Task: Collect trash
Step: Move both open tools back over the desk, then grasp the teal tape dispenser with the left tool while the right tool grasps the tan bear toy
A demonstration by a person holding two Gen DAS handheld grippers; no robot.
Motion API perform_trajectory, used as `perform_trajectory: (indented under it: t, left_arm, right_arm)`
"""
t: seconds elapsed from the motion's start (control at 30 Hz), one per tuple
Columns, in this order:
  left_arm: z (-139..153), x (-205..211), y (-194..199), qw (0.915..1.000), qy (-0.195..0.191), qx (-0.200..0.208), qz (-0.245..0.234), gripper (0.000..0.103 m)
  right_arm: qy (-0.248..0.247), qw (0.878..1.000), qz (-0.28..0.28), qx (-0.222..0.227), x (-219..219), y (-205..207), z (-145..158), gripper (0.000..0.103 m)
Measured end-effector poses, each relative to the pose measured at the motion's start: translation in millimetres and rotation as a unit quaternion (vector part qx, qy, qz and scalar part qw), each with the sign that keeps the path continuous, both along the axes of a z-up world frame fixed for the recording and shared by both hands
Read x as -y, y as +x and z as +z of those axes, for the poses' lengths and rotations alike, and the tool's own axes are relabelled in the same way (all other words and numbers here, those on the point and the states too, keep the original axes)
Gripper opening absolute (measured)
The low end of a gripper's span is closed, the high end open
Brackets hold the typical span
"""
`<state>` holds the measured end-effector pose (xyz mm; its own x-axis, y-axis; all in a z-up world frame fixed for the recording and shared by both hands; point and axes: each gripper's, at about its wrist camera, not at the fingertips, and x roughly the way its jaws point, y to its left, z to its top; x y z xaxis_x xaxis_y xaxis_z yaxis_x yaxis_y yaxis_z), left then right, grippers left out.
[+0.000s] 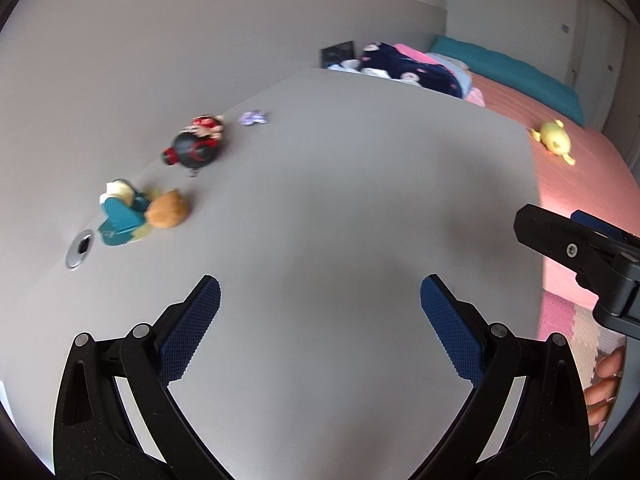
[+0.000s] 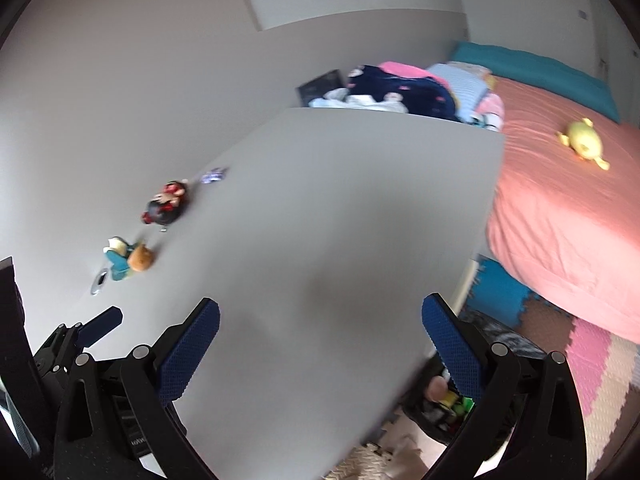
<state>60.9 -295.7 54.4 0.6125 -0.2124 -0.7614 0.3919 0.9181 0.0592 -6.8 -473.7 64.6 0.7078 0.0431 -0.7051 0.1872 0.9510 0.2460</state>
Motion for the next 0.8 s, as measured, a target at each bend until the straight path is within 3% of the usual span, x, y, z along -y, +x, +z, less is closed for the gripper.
perform_trajectory:
  t: [0.47,0.8]
  left_arm:
    - [-13.6,-130.8,71.9,0.9929,-0.023,-0.024,0.114,0.097]
    - [-25.1,-182.4,111.3,0.9888,-0.025,-0.042,0.141,0.097]
  right_arm:
    - [0.017,0.995,0.094,-0.041,-103.1,86.4,-20.0,0.101]
    - [-0.012,0.986,0.15,-0.067,-177.3,142.0,-28.7,0.101]
